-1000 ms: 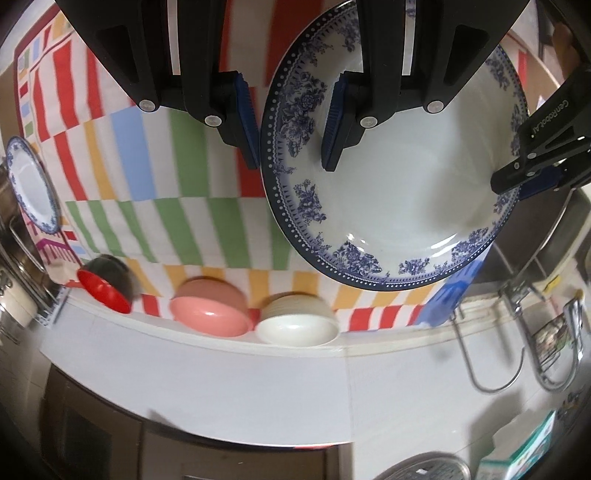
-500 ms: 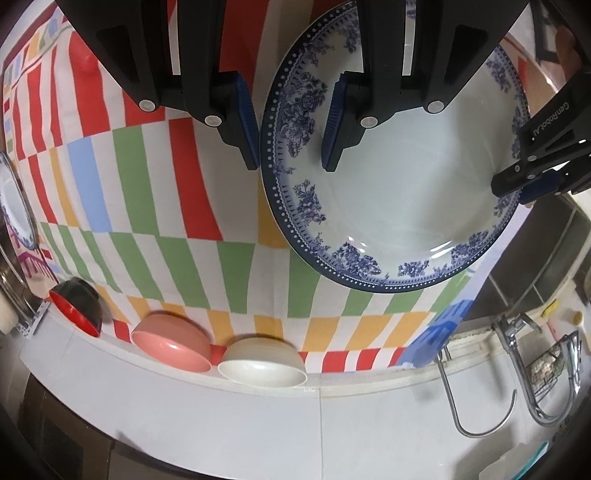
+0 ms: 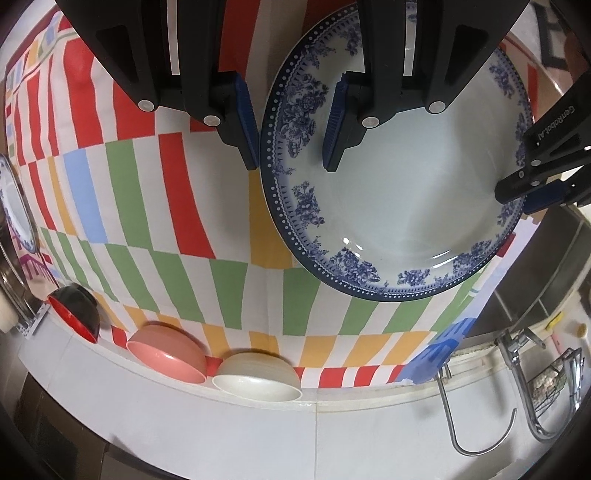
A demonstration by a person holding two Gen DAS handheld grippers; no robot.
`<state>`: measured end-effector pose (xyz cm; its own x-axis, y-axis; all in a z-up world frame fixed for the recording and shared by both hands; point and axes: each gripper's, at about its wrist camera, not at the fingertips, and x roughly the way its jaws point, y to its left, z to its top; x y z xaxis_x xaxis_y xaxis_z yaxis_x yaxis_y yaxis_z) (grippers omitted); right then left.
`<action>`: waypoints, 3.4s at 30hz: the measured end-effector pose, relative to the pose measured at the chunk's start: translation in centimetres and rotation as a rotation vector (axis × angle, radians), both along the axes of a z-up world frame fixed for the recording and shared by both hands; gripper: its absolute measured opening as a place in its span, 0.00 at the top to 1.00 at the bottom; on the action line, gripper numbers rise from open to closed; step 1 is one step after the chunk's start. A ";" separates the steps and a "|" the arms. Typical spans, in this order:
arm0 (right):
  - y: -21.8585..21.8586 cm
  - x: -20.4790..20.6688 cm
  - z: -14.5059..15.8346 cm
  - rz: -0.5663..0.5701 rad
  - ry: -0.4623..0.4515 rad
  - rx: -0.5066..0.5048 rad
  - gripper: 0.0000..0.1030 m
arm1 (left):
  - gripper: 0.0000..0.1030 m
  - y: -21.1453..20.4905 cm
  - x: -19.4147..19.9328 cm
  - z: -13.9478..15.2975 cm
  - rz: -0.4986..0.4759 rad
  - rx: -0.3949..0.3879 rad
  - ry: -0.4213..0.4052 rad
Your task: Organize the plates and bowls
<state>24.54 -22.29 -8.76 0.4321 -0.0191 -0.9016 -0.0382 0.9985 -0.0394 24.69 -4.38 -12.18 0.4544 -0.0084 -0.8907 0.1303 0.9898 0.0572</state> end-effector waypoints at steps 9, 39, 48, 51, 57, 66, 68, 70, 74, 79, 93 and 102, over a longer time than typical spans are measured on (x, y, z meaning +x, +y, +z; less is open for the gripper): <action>0.1 -0.9 0.9 -0.013 -0.043 -0.016 0.50 | 0.35 -0.2 -0.5 1.6 -0.037 0.020 -0.075; -13.0 -7.4 11.8 -0.415 -0.410 -0.170 0.20 | 0.04 -15.6 -0.8 12.3 -0.424 -0.110 -0.405; -20.1 -8.5 13.5 -0.505 -0.459 -0.206 0.20 | 0.04 -23.7 -0.8 13.6 -0.490 -0.156 -0.423; -22.8 -8.8 13.5 -0.534 -0.466 -0.210 0.20 | 0.04 -26.6 -0.7 13.8 -0.518 -0.164 -0.424; -27.6 -9.5 13.0 -0.595 -0.461 -0.215 0.20 | 0.04 -32.1 -0.6 13.7 -0.571 -0.170 -0.416; -34.0 -10.6 12.9 -0.673 -0.466 -0.240 0.20 | 0.04 -39.3 -0.7 13.8 -0.631 -0.179 -0.414; -35.3 -10.6 12.9 -0.686 -0.469 -0.241 0.20 | 0.04 -40.5 -0.6 13.9 -0.639 -0.181 -0.415; -36.6 -10.5 12.8 -0.699 -0.468 -0.241 0.20 | 0.04 -42.1 -0.4 13.9 -0.649 -0.178 -0.415; -39.4 -10.4 12.3 -0.743 -0.469 -0.234 0.20 | 0.04 -45.0 0.3 13.7 -0.677 -0.166 -0.407; -42.6 -9.8 10.8 -0.812 -0.459 -0.210 0.20 | 0.05 -48.6 1.6 12.7 -0.706 -0.153 -0.394; -49.8 -7.5 5.1 -0.930 -0.382 -0.186 0.20 | 0.10 -58.0 5.8 7.2 -0.787 -0.120 -0.311; -53.3 -6.1 1.2 -0.978 -0.311 -0.166 0.20 | 0.15 -61.9 8.4 2.6 -0.827 -0.102 -0.231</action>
